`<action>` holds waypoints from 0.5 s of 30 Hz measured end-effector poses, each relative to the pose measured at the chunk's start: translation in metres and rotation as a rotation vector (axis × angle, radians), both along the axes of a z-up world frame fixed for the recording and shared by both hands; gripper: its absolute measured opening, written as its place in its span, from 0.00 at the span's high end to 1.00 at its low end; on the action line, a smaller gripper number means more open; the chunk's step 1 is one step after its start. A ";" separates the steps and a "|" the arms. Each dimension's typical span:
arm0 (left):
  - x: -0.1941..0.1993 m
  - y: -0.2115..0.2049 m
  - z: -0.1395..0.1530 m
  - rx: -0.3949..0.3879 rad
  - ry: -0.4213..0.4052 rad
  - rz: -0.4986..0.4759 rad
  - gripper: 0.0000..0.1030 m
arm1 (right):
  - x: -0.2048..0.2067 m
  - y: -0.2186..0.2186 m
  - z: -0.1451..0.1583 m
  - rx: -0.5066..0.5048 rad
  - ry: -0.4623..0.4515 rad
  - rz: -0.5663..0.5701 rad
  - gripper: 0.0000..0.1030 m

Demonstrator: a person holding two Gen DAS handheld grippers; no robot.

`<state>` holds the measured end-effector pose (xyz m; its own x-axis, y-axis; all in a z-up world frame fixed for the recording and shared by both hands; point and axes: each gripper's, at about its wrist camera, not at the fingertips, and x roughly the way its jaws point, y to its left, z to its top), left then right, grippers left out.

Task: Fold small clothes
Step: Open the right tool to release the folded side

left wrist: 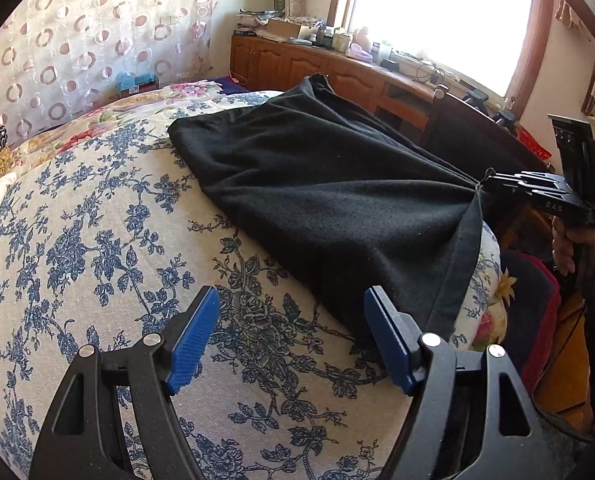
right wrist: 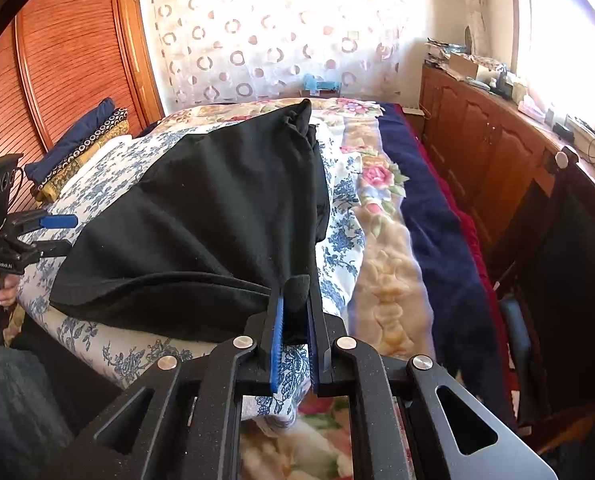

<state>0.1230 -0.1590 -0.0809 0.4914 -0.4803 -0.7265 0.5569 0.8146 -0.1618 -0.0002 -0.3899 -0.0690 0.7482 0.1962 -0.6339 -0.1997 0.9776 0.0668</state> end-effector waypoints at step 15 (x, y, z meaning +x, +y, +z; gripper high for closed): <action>0.004 -0.010 -0.007 0.014 0.017 -0.022 0.26 | 0.030 0.004 -0.030 0.037 0.046 -0.055 0.46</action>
